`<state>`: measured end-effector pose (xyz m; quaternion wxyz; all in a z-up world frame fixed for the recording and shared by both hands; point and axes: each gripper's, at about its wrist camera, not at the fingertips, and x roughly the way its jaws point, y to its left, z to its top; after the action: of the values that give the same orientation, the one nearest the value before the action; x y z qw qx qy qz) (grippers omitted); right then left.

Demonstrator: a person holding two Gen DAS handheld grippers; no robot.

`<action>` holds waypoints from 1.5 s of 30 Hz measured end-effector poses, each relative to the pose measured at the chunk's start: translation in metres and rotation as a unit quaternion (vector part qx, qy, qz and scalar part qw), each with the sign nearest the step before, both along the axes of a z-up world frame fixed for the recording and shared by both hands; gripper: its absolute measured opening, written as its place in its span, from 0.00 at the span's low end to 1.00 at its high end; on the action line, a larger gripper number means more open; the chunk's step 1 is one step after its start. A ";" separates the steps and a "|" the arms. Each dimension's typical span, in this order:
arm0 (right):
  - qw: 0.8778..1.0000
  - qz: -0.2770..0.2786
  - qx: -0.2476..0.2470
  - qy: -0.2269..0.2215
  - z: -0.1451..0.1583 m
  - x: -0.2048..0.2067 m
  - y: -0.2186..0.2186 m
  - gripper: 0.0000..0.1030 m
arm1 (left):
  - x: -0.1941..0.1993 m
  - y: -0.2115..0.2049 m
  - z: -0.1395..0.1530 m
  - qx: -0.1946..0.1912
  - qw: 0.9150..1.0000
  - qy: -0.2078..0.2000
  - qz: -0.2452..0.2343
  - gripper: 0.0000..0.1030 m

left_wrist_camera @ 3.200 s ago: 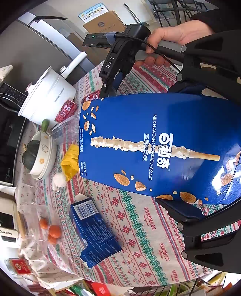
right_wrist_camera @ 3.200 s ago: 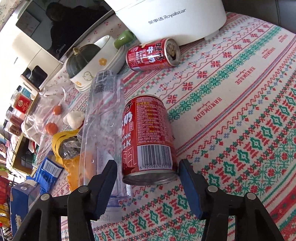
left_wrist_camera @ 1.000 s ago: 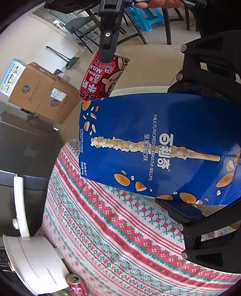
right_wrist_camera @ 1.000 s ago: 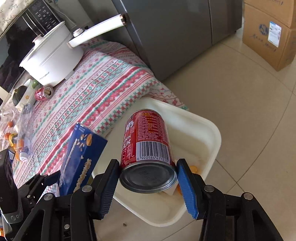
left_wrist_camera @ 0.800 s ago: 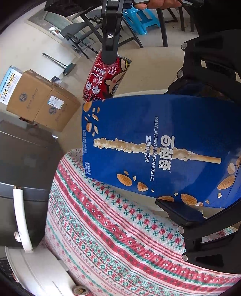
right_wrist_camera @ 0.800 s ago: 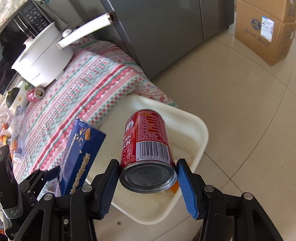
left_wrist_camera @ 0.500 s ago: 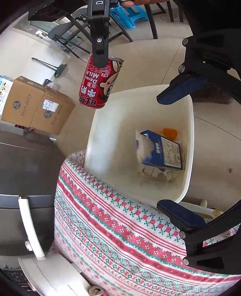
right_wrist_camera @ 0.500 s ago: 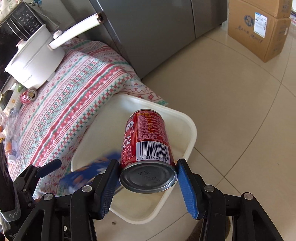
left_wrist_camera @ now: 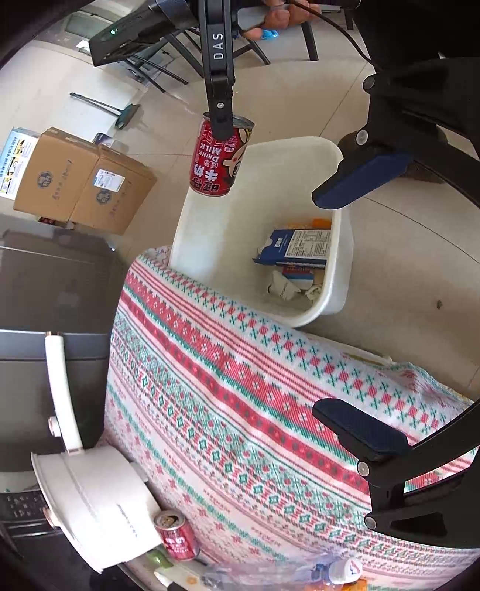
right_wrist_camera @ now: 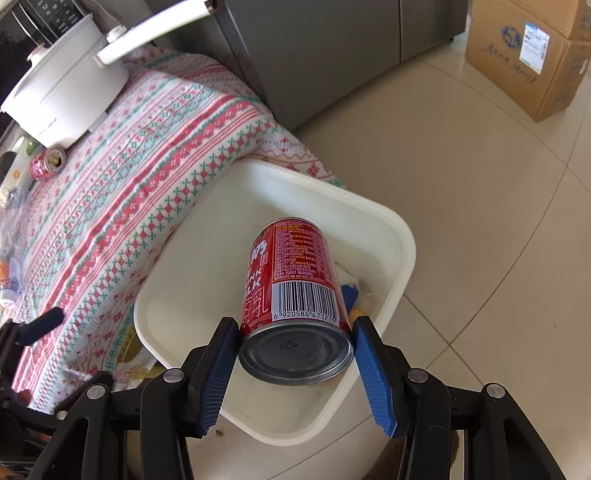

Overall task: Collect trash
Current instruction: 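Open the left tool to drop the biscuit box while the right tool releases the can, then withdraw both open tools from the bin back over the table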

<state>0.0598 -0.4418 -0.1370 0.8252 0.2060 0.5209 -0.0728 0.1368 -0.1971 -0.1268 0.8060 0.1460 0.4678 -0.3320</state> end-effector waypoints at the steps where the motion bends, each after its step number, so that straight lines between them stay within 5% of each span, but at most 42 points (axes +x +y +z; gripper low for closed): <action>1: 1.000 0.001 -0.002 0.005 -0.002 0.002 0.002 0.54 | 0.001 0.006 0.002 0.000 1.000 -0.002 0.004 1.00; 7: 1.000 0.001 -0.004 0.027 -0.016 0.014 0.010 0.57 | 0.001 0.039 0.015 -0.002 1.000 -0.015 0.024 1.00; 9: 0.999 -0.006 0.003 0.037 -0.019 0.017 0.011 0.72 | 0.001 0.049 0.017 -0.001 0.999 -0.018 0.030 1.00; 15: 1.000 0.000 0.003 0.021 -0.010 0.018 0.025 0.79 | 0.000 0.081 0.025 0.003 0.998 -0.024 0.051 1.00; 37: 0.997 0.077 -0.012 -0.023 0.021 0.070 0.133 0.81 | 0.016 0.250 0.032 0.020 0.980 -0.034 0.196 1.00; 45: 0.994 0.107 -0.020 -0.028 0.022 0.088 0.172 0.81 | 0.042 0.328 0.029 0.084 0.967 -0.060 0.231 1.00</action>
<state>0.1476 -0.2698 -0.1145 0.8465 0.1346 0.5150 0.0110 0.1787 0.1304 -0.0980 0.8721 0.1211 0.4661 -0.0870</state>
